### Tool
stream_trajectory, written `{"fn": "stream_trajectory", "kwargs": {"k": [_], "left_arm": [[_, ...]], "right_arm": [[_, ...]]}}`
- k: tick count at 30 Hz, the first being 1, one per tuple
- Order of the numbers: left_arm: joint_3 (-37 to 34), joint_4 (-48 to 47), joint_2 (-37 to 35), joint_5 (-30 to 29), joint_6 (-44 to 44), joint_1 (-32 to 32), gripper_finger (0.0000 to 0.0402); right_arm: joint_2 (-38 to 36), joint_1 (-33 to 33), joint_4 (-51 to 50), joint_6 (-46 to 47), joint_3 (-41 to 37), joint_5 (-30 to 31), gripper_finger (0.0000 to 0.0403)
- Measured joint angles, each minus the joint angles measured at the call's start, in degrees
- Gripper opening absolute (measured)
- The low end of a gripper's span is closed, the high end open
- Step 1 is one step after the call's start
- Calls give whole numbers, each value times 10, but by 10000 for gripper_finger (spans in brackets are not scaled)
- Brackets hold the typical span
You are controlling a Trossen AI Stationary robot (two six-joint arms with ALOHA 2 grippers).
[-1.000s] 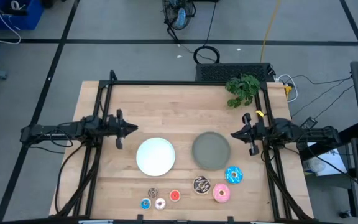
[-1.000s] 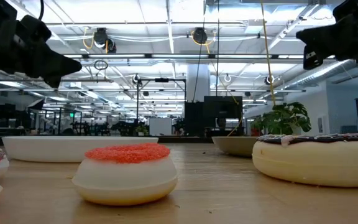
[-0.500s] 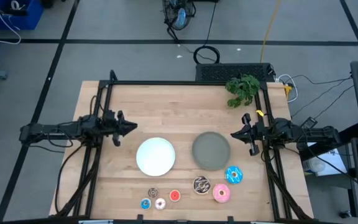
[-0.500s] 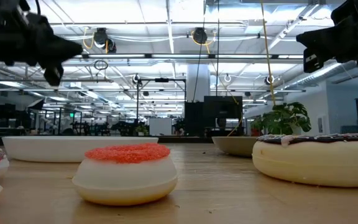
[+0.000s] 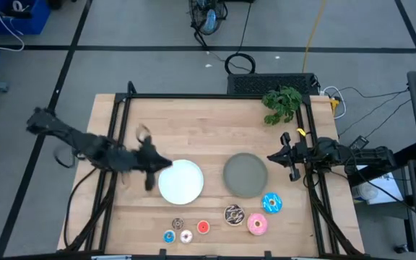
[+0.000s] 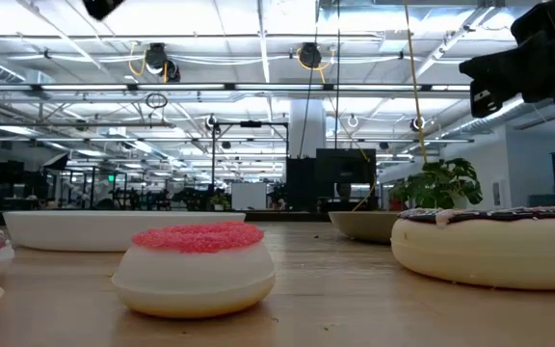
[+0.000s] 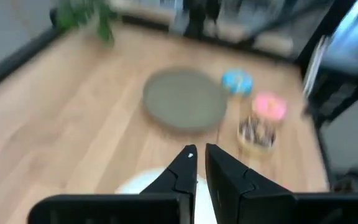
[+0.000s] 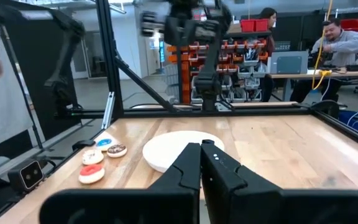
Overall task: Pick & Place donuts
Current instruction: Put the small blue donut on the white plate
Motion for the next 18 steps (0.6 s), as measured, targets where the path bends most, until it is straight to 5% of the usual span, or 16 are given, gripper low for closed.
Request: {"fn": "stream_trajectory", "kwargs": {"k": [7, 12, 18], "left_arm": [[214, -132, 235, 23, -51, -54, 37], [305, -131, 344, 93, 1, -67, 37], [364, -134, 446, 107, 40, -71, 37]], "right_arm": [[0, 0, -1, -1, 0, 0, 0], [0, 0, -1, 1, 0, 0, 0], [0, 0, -4, -4, 0, 0, 0]]}}
